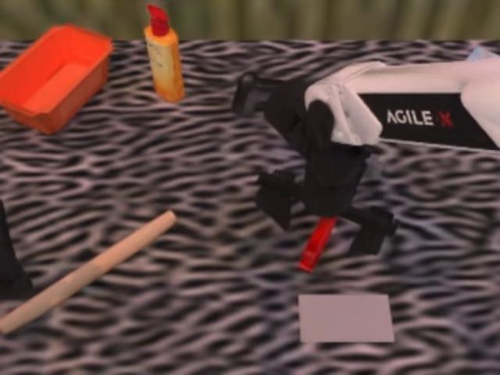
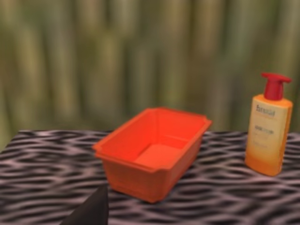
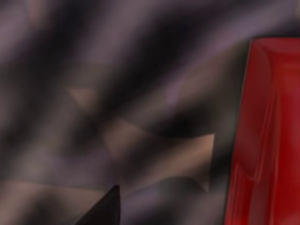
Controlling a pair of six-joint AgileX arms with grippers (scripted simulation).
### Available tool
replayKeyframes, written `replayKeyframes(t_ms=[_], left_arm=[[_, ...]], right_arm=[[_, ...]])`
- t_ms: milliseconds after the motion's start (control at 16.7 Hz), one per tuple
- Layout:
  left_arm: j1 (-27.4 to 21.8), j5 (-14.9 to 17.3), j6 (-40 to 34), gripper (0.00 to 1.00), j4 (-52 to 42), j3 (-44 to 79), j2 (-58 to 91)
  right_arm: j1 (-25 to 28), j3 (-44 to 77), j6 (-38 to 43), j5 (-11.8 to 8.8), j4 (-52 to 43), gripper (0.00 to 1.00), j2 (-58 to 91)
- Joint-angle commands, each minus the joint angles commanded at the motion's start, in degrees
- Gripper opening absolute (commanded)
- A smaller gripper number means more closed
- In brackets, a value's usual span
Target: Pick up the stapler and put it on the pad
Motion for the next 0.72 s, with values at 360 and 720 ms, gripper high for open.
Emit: replayKeyframes(t_ms=[360, 720], left_arm=[[0.0, 0.0, 0.0, 1.0, 0.0, 0.0, 0.0], [0.0, 0.0, 0.0, 1.0, 0.0, 0.0, 0.0]], right_arm=[[0.0, 0.0, 0.0, 0.0, 0.0, 0.32, 0.0], [0.0, 0.0, 0.0, 0.0, 0.0, 0.0, 0.0]])
